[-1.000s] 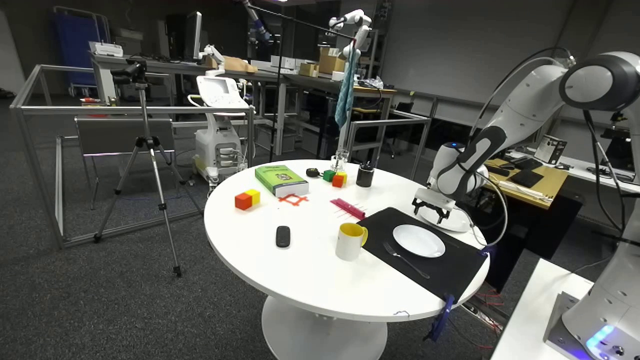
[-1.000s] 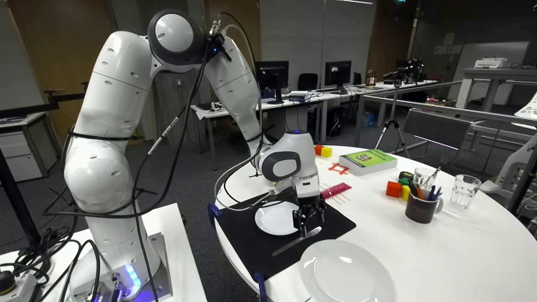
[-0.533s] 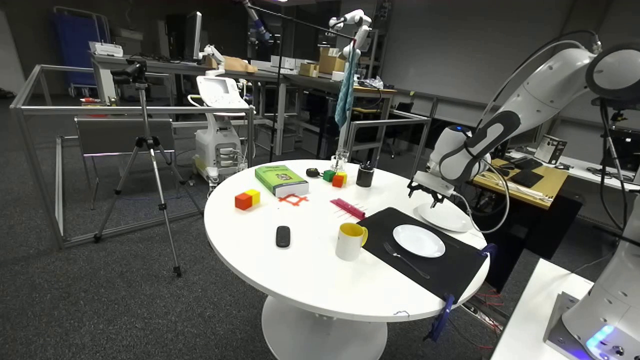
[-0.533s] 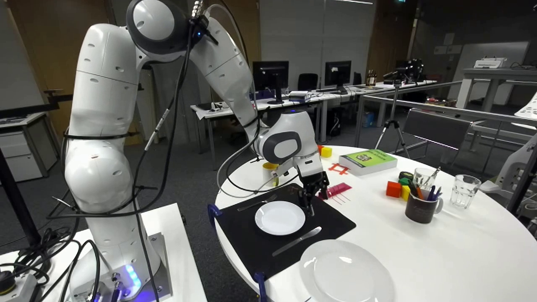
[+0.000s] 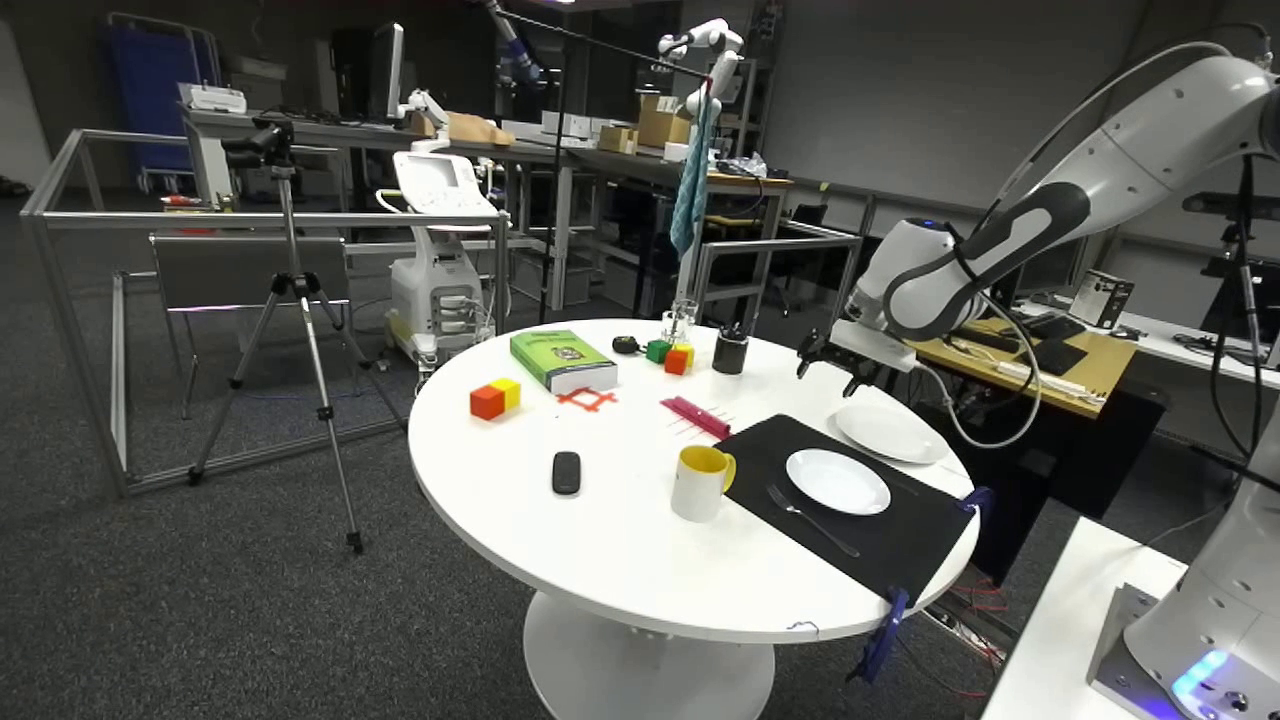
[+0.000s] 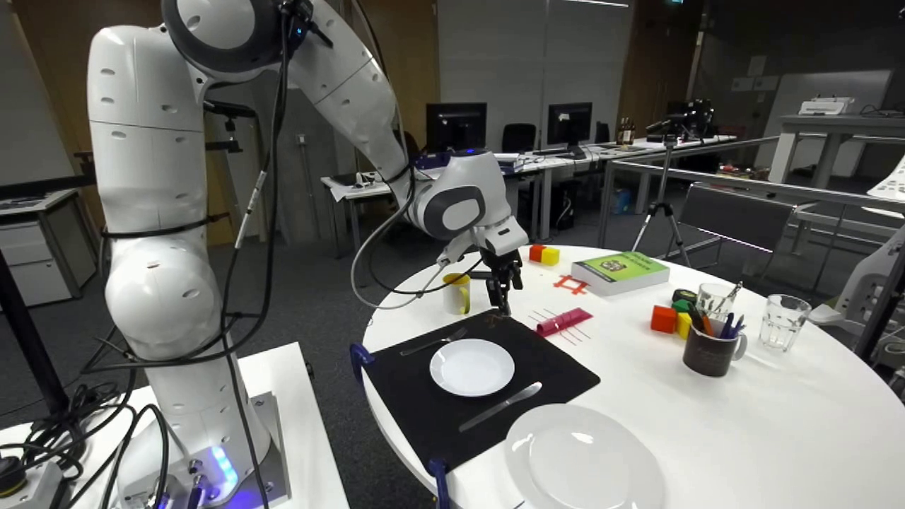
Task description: Put the fork on the black mat in a straightened up position and move the white plate slightly to the left
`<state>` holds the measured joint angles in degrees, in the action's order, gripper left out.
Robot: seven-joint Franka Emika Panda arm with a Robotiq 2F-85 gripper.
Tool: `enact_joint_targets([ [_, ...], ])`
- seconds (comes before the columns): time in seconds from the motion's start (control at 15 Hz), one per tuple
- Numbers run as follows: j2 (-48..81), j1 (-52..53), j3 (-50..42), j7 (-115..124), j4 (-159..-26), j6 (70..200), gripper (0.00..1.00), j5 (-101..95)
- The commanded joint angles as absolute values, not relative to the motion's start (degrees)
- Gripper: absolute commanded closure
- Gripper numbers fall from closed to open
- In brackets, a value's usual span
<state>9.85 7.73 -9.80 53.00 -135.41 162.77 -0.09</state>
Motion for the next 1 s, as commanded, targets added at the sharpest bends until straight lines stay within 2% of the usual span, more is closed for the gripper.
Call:
enact_joint_targets([
  [0.0,2.7,4.3,-4.4,41.5,-138.1,155.1,0.0,5.2],
  [0.33,-1.2,3.4,-4.5,41.9,-136.8,142.0,0.0,-3.3],
  [0.93,-6.2,1.5,-2.6,31.3,-136.7,130.1,0.0,-2.8],
])
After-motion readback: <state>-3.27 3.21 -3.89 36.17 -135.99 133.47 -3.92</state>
